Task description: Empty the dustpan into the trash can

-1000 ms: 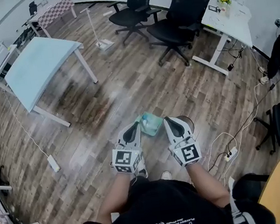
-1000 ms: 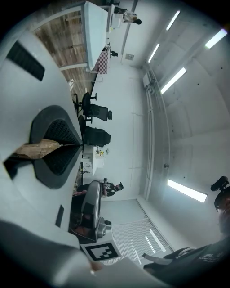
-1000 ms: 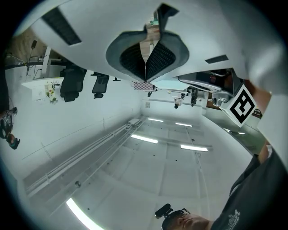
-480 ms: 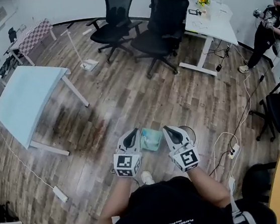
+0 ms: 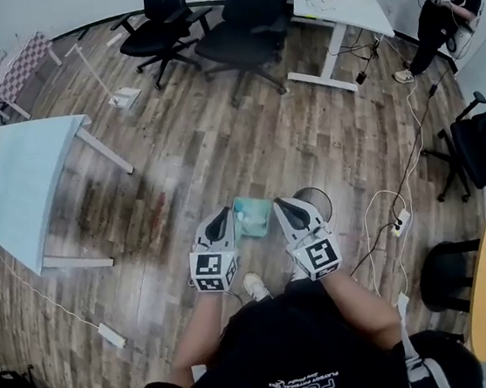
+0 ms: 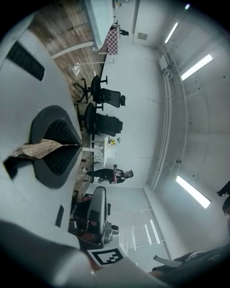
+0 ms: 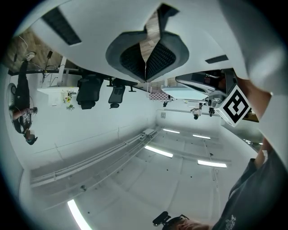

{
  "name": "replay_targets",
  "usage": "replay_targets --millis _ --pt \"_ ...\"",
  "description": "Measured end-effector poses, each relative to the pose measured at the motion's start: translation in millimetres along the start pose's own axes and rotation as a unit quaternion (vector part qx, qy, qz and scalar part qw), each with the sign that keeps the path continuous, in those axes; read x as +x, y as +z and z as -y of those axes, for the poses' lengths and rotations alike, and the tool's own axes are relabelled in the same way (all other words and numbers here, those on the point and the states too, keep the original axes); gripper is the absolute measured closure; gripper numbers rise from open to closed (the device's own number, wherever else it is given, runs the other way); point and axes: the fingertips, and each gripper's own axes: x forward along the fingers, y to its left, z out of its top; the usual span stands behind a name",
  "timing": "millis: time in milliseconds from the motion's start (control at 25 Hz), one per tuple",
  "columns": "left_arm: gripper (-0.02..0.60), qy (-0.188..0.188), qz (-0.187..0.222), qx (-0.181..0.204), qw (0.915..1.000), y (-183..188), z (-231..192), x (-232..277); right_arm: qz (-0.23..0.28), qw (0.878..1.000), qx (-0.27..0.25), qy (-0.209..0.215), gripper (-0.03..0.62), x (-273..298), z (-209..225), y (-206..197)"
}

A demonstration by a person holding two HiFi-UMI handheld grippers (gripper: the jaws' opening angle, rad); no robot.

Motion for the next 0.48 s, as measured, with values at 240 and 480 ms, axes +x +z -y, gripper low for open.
replay_targets --millis 240,480 --pt "0.557 -0.001 -0.040 -0.001 0.9992 -30 -8 24 -0.008 1.000 0.005 -0.005 0.570 18 12 -10" --pt "0.557 -0.011 -0.089 -0.002 0.9959 -67 -15 45 -0.018 0.999 0.021 -0.027 0.570 28 30 -28"
